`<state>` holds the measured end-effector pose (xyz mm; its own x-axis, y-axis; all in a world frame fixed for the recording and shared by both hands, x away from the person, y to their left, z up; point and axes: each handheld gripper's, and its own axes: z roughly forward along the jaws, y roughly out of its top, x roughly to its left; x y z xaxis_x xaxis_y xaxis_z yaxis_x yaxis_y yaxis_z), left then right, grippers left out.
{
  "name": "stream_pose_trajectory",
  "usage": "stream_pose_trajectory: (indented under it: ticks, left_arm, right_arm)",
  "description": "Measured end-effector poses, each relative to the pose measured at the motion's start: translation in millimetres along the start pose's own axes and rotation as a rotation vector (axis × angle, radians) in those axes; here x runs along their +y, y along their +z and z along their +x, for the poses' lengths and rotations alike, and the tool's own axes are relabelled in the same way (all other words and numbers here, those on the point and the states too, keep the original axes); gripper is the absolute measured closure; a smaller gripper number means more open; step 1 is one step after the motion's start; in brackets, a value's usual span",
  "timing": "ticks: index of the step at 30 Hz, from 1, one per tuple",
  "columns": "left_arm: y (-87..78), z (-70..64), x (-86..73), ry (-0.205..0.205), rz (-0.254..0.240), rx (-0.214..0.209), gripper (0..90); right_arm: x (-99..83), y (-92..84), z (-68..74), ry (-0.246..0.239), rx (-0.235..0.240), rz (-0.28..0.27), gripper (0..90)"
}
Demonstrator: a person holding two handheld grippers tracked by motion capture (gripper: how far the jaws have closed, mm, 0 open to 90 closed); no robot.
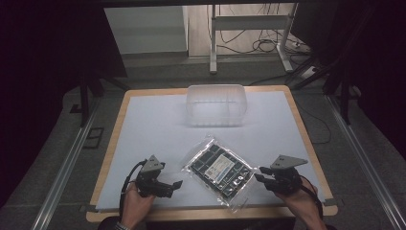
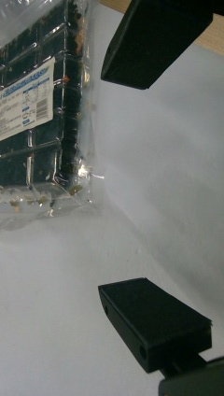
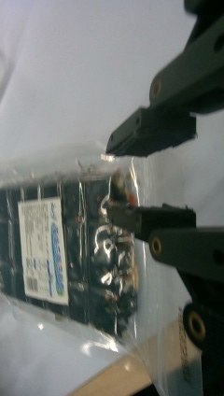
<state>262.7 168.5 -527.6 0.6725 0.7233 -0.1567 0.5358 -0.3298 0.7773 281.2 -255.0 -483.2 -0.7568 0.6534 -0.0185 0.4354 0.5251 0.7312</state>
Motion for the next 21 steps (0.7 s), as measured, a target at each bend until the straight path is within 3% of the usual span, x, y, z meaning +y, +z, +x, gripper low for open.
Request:
stream_pose_trajectory:
  ticks: [5, 10, 11, 14, 17, 21]
  left_arm:
    - [0.1, -0.1, 0.1, 0.001, 0.004, 0.006, 1.9]
    - [0.6, -0.4, 0.1, 0.016, 0.012, 0.015, 2.5]
    - [1.8, -1.3, 0.0, 0.028, 0.027, 0.027, 2.6]
    - [2.7, -1.9, 0.1, 0.035, 0.034, 0.033, 2.6]
    - [2.5, -1.6, 0.1, 0.034, 0.032, 0.034, 2.6]
    - [1.6, 0.7, -0.8, 0.022, 0.036, 0.051, 2.7]
  right_arm:
    - [2.8, 8.5, 13.0, -0.038, 0.041, 0.020, 78.5]
    - [5.1, 16.8, 23.6, -0.063, 0.092, 0.041, 80.9]
    - [5.0, 19.9, 26.6, -0.057, 0.127, 0.045, 83.7]
    - [6.0, 23.9, 31.7, -0.057, 0.156, 0.041, 88.3]
    - [8.2, 29.0, 38.0, -0.045, 0.189, 0.041, 88.9]
    - [9.4, 35.7, 50.4, -0.077, 0.234, 0.052, 88.9]
